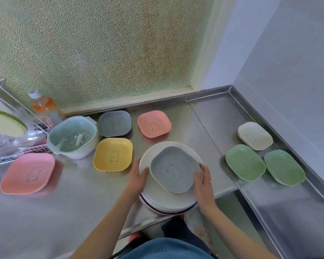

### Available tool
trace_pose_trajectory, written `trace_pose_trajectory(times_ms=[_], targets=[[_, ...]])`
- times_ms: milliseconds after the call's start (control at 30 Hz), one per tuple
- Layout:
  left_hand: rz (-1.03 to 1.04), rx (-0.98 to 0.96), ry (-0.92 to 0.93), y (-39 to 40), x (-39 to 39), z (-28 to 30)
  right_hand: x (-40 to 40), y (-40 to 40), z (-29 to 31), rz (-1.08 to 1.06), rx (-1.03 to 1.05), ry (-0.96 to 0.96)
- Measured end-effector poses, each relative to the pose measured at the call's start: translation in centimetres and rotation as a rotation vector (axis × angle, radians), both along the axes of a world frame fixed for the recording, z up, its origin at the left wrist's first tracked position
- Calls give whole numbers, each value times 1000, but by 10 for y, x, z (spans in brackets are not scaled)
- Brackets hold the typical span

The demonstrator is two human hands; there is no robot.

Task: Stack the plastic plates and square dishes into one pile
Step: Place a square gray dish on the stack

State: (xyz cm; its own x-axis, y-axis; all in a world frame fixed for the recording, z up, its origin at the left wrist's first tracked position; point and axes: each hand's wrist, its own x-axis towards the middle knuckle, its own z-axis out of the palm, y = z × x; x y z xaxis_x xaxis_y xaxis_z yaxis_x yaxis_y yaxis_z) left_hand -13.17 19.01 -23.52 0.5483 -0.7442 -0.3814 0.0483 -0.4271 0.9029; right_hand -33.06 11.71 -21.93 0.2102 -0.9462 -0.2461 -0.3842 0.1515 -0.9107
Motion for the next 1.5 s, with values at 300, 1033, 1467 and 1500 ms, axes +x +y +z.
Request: trace_pose_trajectory(times_ms=[300,1033,1467,1500], targets=[[21,45,-9,-31,10,0,17,-17,-7,-81,-16,65],[-27,97,18,-150,52,10,38,-114,-6,-98,112,-111],[300,286,216,-196,82,1,32,-154,3,-42,244,-169],[348,289,274,-199,83,1,31,-153,2,-35,248,-176]])
